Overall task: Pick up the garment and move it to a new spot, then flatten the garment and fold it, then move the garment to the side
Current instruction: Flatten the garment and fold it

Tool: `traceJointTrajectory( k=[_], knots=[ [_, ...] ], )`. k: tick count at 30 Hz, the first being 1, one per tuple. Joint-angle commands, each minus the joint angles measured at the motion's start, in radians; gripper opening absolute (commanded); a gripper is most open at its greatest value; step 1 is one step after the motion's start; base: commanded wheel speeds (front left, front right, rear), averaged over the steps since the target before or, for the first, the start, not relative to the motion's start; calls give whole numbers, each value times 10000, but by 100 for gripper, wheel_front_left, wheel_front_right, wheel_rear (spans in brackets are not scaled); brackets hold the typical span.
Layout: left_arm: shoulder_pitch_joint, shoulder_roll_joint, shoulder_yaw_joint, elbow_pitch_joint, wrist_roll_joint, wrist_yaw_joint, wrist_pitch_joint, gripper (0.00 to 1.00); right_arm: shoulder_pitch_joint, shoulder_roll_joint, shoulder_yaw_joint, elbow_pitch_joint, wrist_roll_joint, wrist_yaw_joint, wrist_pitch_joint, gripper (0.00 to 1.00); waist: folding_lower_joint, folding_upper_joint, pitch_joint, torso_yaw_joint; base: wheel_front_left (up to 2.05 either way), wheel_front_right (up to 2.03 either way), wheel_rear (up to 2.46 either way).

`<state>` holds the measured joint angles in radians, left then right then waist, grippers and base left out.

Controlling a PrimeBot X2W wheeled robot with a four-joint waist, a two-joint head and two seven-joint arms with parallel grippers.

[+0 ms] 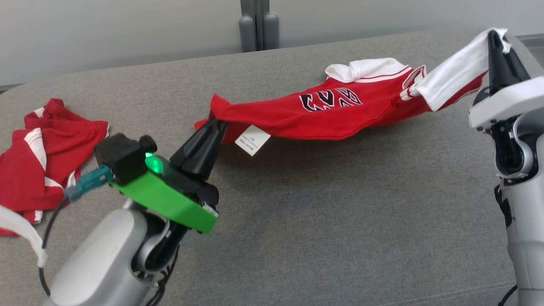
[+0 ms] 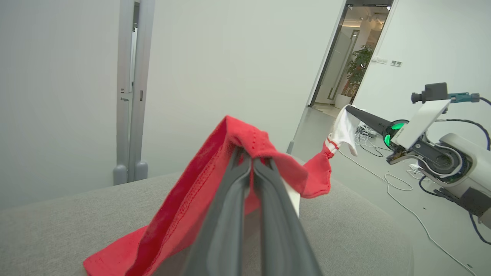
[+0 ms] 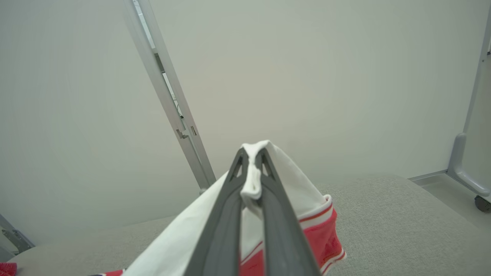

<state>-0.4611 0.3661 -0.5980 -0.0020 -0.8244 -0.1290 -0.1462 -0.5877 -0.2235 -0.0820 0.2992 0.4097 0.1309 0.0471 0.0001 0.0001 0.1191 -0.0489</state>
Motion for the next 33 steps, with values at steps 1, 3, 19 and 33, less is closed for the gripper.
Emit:
traceJointTrajectory(
  k=[1,3,19,33],
  knots=[
    [-572,291,-22,-155,-152,-18,332,0,-357,-46,76,-487,148,0,413,0,-1,-1,387,-53,0,0,0],
    [-1238,402,-50,-219,-549,-18,814,0,-839,-54,126,-944,498,-3,983,0,-1,-1,764,-129,0,0,0],
    [-8221,460,1487,4063,-390,179,871,0,-8175,1154,-770,2581,-801,-2,-529,0,-1,-1,4368,-460,0,0,0],
    [-9314,-77,2226,4427,446,-15,-1167,0,-9760,701,-308,2282,-1248,-2,-3124,0,-1,-1,4838,-9,0,0,0]
  ],
)
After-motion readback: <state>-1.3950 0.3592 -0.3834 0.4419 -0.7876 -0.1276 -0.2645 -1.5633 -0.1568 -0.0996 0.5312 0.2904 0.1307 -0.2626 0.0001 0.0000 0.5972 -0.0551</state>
